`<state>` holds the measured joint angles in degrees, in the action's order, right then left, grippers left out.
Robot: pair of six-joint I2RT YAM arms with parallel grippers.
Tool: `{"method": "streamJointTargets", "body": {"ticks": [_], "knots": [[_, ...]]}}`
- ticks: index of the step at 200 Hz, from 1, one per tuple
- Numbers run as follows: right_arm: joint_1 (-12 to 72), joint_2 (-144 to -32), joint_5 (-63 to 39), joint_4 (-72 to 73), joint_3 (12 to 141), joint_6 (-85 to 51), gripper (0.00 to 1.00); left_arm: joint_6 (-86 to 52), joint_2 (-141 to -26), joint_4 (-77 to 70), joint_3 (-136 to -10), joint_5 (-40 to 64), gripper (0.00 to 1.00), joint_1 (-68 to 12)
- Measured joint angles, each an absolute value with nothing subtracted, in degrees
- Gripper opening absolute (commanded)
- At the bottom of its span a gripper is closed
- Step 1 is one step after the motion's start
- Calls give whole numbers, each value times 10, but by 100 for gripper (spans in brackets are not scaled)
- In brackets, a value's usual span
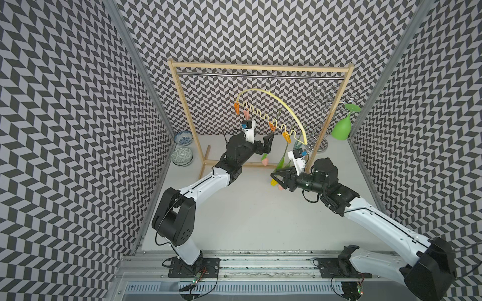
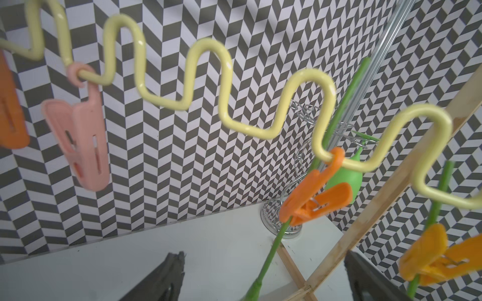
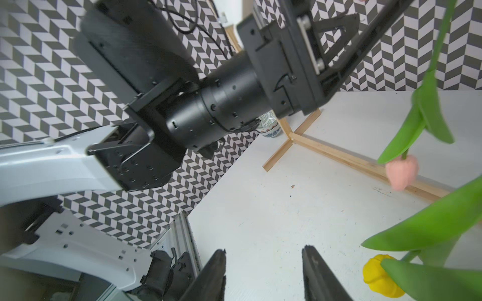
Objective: Dry the flowers on a clothes hanger
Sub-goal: Clamp the flower onto the hanger, then reset both arms
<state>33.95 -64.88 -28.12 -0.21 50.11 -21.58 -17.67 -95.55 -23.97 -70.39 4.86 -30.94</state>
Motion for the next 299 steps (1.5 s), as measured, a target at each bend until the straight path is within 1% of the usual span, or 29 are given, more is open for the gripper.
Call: {"method": "streamJointTargets", "body": {"ticks": [46,58,104,127,137,159,174,195,228,241,260,278,299], "knots": [[340,-592,-303,-79,501,-196,53,-175,-915,-196,-679,25,100,-309],[340,-573,-296,-93,498,-196,55,-174,-899,-190,-668,20,100,-309],[340,-513,-254,-130,494,-197,56,-171,-830,-179,-578,-27,100,-309],[340,-501,-197,-148,494,-197,56,-170,-794,-179,-516,-56,100,-309],[340,-499,-159,-157,494,-199,58,-172,-776,-183,-487,-62,100,-309],[340,-495,-77,-164,485,-212,60,-185,-746,-216,-430,-52,100,-309],[340,-489,-34,-163,470,-223,60,-199,-747,-243,-408,-34,100,-311],[340,-481,-2,-162,443,-237,60,-209,-773,-262,-406,-15,100,-316],[340,-466,82,-158,403,-265,80,-218,-818,-289,-406,3,100,-325],[340,-453,129,-155,382,-276,85,-224,-831,-303,-401,10,100,-329],[340,-435,181,-152,358,-287,88,-231,-848,-320,-392,13,100,-337],[340,-408,213,-132,330,-286,89,-232,-855,-321,-380,8,100,-343],[340,-370,245,-90,281,-255,91,-212,-847,-307,-361,-23,100,-345]]}}
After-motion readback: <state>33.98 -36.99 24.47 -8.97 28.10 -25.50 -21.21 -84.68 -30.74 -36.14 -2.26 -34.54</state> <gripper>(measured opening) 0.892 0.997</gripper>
